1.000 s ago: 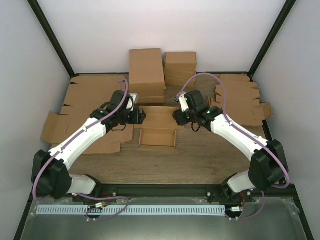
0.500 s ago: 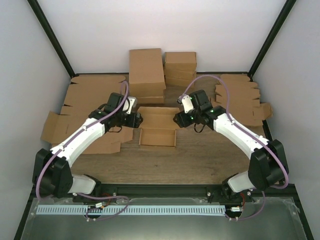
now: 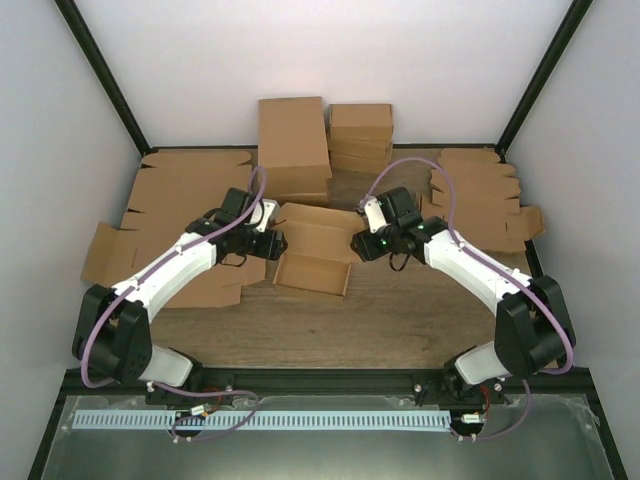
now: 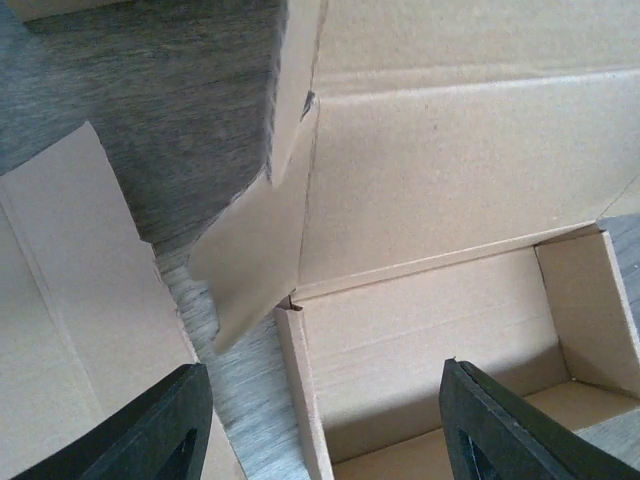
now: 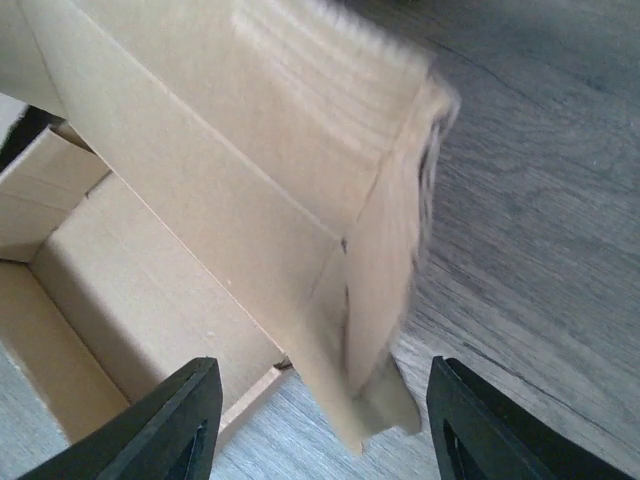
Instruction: Fold the paper box
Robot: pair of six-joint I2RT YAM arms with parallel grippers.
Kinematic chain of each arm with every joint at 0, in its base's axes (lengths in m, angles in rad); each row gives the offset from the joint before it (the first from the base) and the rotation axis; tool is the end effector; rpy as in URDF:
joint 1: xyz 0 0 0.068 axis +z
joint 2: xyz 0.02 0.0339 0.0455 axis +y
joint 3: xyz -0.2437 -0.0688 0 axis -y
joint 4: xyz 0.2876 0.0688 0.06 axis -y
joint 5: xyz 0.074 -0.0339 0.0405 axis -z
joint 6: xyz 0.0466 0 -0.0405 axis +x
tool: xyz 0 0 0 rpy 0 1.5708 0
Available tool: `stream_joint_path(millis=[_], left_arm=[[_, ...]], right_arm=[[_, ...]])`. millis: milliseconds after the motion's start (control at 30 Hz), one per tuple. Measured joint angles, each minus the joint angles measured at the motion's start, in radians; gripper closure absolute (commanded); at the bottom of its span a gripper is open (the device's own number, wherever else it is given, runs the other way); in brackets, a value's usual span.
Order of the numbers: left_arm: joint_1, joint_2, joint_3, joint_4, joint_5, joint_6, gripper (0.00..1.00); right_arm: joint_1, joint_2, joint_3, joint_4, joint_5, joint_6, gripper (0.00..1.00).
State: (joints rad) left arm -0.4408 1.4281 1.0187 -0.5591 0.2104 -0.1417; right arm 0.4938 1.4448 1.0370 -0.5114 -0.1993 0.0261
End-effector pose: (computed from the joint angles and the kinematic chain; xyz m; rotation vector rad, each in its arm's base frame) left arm 0.3041 -0.1542 0.1968 0.4682 2.5394 -0.4912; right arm 0.3036 0.1739 0.2011 -0.6676 2.4347 0.4629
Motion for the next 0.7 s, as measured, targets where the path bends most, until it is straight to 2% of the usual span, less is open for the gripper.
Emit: stream_joint_path(millis=[167,367,500,700], left_arm=[[0.001,0.005,0.0,0.005,-0.044,0.015,0.21],[0.037,0.006,0.0,0.024,-0.018,0.024,0.19],[0.082,0.03,0.008,0.058,0.073,0.021,0.2],[0.108,0.08,0.018,0.094,0.198,0.018,0.34]], right_arm=[[0.0,0.0,-0.04,0.043,0.039,0.017,0.34],[0.0,0.0,-0.046,0.088,0.048,0.017,0.32],[-0.002,-0.005,-0.046,0.097,0.043,0.025,0.33],[-0.032,-0.013,-0.046,0.093,-0.03,0.035,0.47]])
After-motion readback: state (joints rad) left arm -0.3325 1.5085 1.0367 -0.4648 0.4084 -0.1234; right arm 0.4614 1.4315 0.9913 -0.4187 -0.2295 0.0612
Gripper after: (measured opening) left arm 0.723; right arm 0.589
